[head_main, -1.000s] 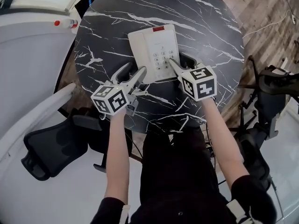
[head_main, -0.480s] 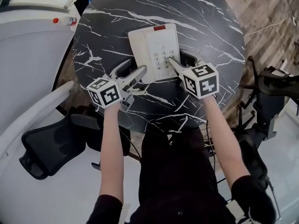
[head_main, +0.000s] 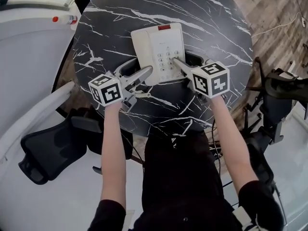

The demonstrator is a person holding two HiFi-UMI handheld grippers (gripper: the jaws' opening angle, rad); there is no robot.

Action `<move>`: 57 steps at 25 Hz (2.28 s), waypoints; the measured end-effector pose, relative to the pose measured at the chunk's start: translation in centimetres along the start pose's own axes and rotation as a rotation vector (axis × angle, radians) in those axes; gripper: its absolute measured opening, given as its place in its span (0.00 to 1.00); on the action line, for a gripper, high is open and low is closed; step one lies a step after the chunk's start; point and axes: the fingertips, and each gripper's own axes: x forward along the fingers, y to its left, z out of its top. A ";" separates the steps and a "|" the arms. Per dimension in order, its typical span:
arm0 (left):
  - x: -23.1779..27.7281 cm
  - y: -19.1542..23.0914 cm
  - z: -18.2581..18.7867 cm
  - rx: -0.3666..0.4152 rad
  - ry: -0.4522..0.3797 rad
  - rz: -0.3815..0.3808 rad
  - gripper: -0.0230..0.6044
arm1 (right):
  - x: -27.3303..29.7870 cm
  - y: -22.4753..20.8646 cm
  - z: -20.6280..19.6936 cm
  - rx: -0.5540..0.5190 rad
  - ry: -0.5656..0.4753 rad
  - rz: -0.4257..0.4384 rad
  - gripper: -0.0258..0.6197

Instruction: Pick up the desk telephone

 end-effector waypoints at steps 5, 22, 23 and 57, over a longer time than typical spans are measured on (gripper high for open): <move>-0.1 0.1 0.0 -0.003 -0.001 0.002 0.57 | 0.1 0.0 0.0 0.033 -0.007 0.028 0.35; -0.4 -0.5 -0.3 -0.007 -0.080 0.064 0.50 | -0.4 -0.1 -0.5 0.087 0.018 -0.025 0.33; -0.5 -0.6 -0.4 -0.004 -0.076 0.065 0.50 | -0.5 0.0 -0.8 0.096 0.022 -0.024 0.32; -13.2 -16.6 -0.6 0.232 -0.155 -0.034 0.49 | -15.3 14.8 -0.4 0.017 -0.279 -0.108 0.32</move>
